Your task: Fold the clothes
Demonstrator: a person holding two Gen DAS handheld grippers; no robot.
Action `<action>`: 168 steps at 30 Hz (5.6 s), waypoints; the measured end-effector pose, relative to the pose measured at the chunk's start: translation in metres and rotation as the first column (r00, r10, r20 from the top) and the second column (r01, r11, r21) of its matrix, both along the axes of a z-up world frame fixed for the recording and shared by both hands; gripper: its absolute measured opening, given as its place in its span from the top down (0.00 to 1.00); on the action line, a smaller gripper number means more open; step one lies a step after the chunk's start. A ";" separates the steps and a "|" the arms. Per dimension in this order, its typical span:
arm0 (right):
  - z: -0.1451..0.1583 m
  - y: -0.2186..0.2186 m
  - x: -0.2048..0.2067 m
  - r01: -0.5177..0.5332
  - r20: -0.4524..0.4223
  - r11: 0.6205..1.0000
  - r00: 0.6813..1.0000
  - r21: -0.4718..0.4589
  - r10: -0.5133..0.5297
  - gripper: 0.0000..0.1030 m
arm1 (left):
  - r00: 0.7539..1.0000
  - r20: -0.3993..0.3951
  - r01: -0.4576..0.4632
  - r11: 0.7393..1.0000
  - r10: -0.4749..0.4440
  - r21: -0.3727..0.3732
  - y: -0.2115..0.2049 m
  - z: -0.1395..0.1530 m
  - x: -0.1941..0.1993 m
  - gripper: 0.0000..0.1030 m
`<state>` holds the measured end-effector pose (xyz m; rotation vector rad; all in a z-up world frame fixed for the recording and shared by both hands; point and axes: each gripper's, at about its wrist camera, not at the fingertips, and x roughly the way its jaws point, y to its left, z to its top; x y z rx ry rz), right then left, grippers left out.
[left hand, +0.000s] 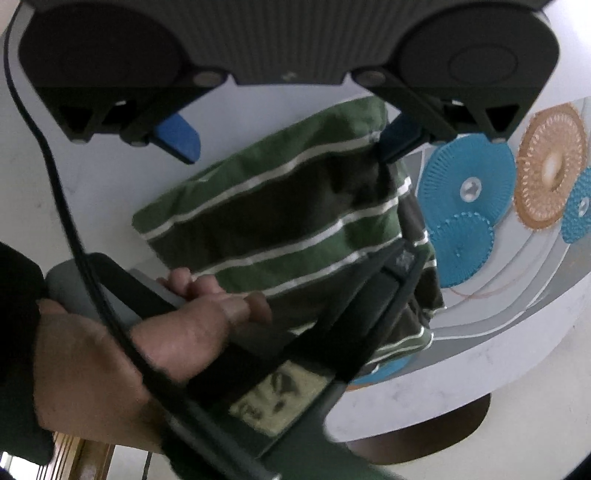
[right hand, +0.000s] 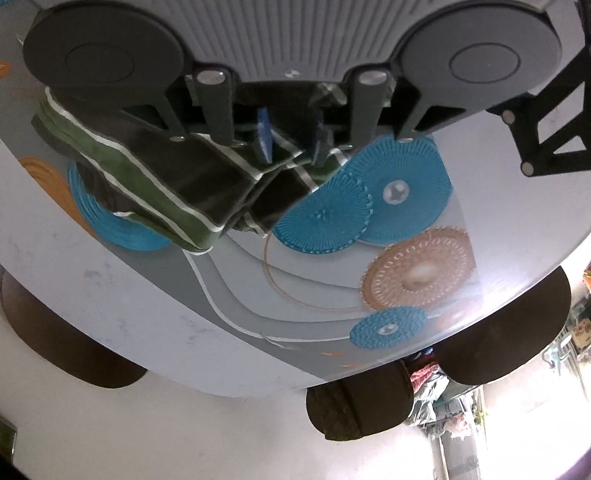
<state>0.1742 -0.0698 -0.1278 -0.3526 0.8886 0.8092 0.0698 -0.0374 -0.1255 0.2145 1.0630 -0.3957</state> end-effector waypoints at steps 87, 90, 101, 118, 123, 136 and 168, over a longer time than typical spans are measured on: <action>0.110 -0.135 -0.191 0.758 -0.006 0.652 0.652 -0.012 -0.758 0.03 | 0.960 0.112 -0.257 0.966 0.258 -0.020 0.027 0.113 -0.075 0.00; 0.115 -0.139 -0.193 0.768 0.003 0.641 0.641 -0.016 -0.768 0.03 | 0.954 0.132 -0.274 0.962 0.270 0.014 0.023 0.119 -0.079 0.00; 0.130 -0.138 -0.190 0.722 0.032 0.691 0.691 0.007 -0.722 0.02 | 0.948 0.126 -0.291 0.956 0.293 -0.029 0.022 0.128 -0.085 0.00; 0.125 -0.119 -0.179 0.670 0.030 0.742 0.742 -0.012 -0.670 0.02 | 0.948 0.098 -0.302 0.953 0.301 -0.005 0.029 0.123 -0.088 0.00; 0.124 -0.118 -0.179 0.671 0.023 0.741 0.742 -0.015 -0.671 0.02 | 0.951 0.091 -0.297 0.955 0.296 -0.005 0.029 0.122 -0.088 0.00; 0.121 -0.116 -0.175 0.672 0.015 0.740 0.741 -0.020 -0.672 0.02 | 0.954 0.064 -0.292 0.956 0.292 -0.009 0.030 0.117 -0.083 0.00; 0.117 -0.116 -0.172 0.671 0.005 0.741 0.741 -0.021 -0.671 0.02 | 0.954 0.031 -0.297 0.955 0.297 -0.005 0.028 0.109 -0.079 0.00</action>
